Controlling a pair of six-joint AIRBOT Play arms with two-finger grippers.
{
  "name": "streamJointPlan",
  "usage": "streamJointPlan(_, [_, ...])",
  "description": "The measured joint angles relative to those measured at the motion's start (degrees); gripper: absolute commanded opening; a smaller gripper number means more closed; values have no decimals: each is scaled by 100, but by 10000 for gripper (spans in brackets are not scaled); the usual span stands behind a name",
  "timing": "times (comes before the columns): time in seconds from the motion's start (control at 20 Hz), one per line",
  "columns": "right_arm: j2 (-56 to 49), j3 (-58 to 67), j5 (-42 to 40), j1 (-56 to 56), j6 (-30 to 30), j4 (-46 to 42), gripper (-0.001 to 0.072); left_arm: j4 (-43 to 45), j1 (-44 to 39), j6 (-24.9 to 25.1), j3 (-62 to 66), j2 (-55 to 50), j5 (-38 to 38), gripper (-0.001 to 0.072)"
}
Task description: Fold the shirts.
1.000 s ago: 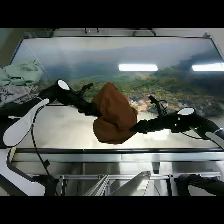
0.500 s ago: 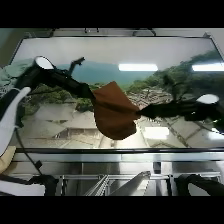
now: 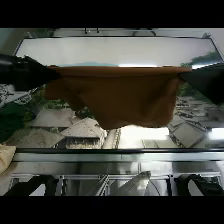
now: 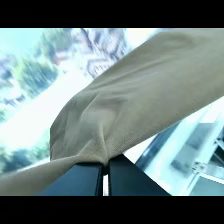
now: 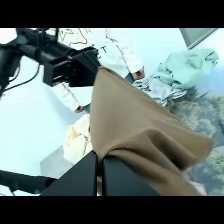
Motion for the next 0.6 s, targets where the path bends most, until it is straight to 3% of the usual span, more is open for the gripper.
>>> streamJointPlan(0.2, [-85,4,-236,-20,323,-925,22,42,22,46,-11,184,-48,26])
streamJointPlan(0.45, [-1576,-289,-374,-22,358,-1591,29,70,13,81,-518,-994,-129,31])
streamJointPlan(0.5, [-1996,-323,-450,-22,256,-1655,129,72,4,125,-686,-1325,-101,233])
streamJointPlan(0.55, [-2452,-348,-638,-31,101,-1722,362,210,7,157,-828,-1628,-28,417])
streamJointPlan(0.6, [-2861,-348,-846,-44,-52,-1727,410,219,31,177,-944,-1934,66,632])
